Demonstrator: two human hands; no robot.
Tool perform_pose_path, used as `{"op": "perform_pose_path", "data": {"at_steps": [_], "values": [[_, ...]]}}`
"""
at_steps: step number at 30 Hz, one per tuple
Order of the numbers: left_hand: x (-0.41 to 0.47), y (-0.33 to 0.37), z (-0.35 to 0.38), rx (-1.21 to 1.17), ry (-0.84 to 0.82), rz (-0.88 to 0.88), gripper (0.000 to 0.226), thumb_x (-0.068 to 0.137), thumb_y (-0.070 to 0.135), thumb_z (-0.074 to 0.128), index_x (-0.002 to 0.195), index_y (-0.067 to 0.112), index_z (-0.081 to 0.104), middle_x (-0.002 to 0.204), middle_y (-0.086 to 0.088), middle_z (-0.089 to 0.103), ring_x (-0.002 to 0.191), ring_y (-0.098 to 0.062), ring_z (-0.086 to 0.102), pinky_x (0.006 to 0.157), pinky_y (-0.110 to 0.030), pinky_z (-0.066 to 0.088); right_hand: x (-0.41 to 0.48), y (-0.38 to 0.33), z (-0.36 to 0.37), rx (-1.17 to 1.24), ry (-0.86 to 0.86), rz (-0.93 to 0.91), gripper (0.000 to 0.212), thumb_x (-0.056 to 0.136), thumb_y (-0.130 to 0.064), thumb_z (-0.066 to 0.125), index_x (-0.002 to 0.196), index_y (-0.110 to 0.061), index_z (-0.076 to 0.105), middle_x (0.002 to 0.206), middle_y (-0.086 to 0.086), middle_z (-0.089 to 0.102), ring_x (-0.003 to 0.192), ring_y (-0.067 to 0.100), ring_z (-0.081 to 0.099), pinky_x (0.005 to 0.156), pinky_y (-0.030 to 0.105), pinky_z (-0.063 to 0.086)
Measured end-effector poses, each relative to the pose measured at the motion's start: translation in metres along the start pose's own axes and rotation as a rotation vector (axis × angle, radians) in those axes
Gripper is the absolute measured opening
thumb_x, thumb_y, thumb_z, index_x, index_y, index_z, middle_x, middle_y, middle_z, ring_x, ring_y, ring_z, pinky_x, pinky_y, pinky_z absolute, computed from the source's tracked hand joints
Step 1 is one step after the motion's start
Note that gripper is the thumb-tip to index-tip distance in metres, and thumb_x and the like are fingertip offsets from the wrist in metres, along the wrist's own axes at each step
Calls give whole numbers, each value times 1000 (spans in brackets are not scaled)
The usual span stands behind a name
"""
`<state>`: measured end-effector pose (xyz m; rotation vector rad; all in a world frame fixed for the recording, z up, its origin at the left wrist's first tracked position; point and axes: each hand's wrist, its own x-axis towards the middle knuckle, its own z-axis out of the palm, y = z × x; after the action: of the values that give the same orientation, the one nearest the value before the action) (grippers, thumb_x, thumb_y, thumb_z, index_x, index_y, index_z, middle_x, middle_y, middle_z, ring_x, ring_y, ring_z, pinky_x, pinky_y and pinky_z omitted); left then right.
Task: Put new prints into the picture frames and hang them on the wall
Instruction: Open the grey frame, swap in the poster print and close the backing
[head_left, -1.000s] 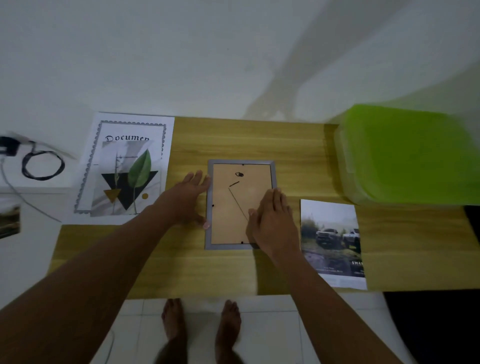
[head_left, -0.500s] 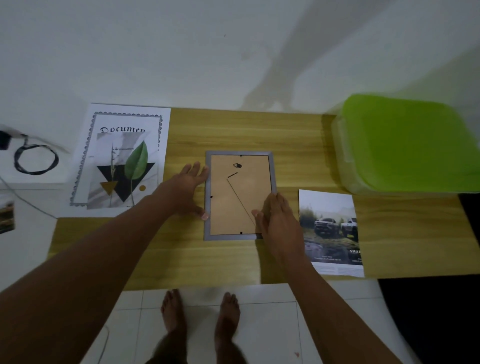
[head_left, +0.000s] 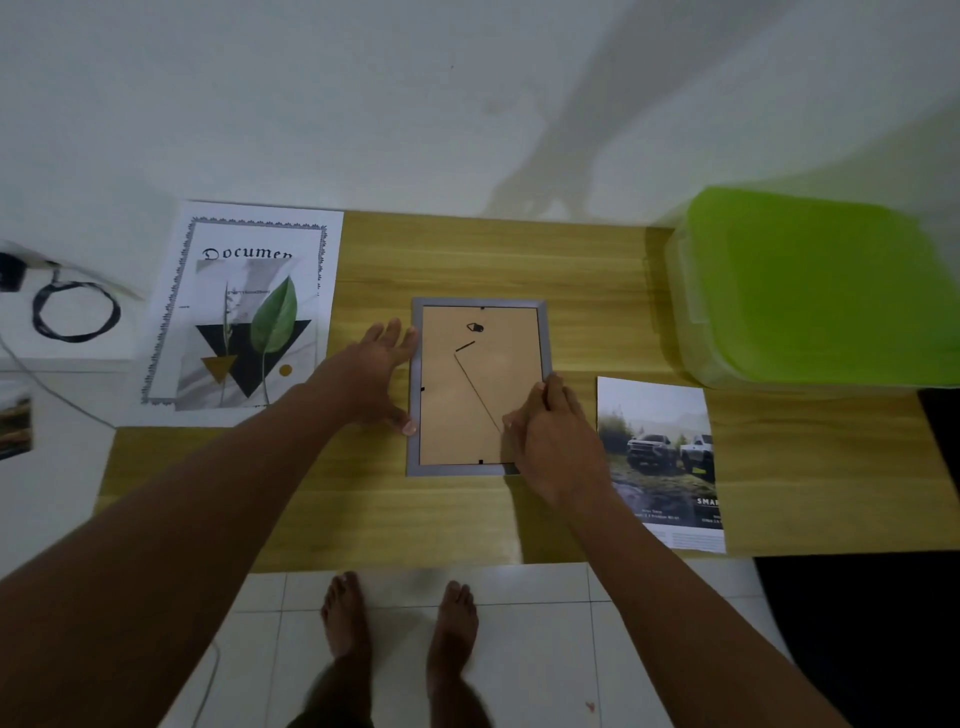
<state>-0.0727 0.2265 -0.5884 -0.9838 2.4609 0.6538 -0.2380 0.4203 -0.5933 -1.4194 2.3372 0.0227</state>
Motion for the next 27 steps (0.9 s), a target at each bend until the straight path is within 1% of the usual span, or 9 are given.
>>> {"op": "perform_pose_path", "data": {"at_steps": [3,7,10,13,16,19,20,24,27], "values": [[-4,6,-2,9,20,-12,131,63,49,85,155,18,-2,163,-8,-6,150,-27,-6,119,-46,14,-4,2,-6,123,100,59,46,99,-45,49,128,-10,47,128,16,52,120,31,48,96,38,48],[-12,17,0,25,117,-59,119,62,49,86,153,12,20,159,-16,18,147,-32,15,115,-46,27,3,8,-16,364,87,182,52,90,-41,67,130,-15,45,121,12,51,112,29,50,90,38,47],[-18,27,5,-41,158,-111,105,62,41,88,148,11,36,145,-15,35,134,-32,30,105,-42,38,16,13,-20,444,26,252,40,82,-34,76,103,-15,48,107,7,51,96,21,50,79,30,44],[-20,37,8,-228,166,-177,93,65,30,89,141,4,42,135,-17,42,126,-33,39,102,-37,38,23,15,-16,548,-12,279,38,75,-27,82,90,-10,52,96,11,58,94,29,57,74,35,50],[-17,40,11,-519,182,-197,75,68,12,85,133,1,49,127,-19,47,117,-35,50,99,-40,47,20,15,-13,627,-5,281,45,75,-23,83,107,-12,53,107,7,58,98,24,55,77,30,44],[-21,39,10,-714,226,-172,45,72,-4,74,106,20,57,101,-10,62,99,-39,62,86,-48,54,14,14,-15,740,33,287,60,78,-20,82,126,-16,46,111,0,53,101,20,51,82,29,42],[-23,39,8,-756,238,-167,45,74,-8,70,100,25,54,90,-2,61,95,-39,63,84,-48,53,13,14,-16,775,44,285,61,80,-19,81,129,-17,44,110,-2,53,101,19,52,82,29,42],[-36,42,3,-1028,240,-171,68,78,-13,64,138,16,50,97,0,65,82,-17,66,74,-31,57,8,13,-29,991,75,285,70,84,-11,75,141,-25,38,119,1,53,104,19,53,86,29,43],[-48,44,-3,-1198,241,-174,75,81,-10,64,145,21,43,113,-1,63,86,-1,62,69,-20,53,5,13,-44,1143,90,296,75,86,-10,74,145,-36,37,115,-2,57,103,19,58,94,38,50]]}}
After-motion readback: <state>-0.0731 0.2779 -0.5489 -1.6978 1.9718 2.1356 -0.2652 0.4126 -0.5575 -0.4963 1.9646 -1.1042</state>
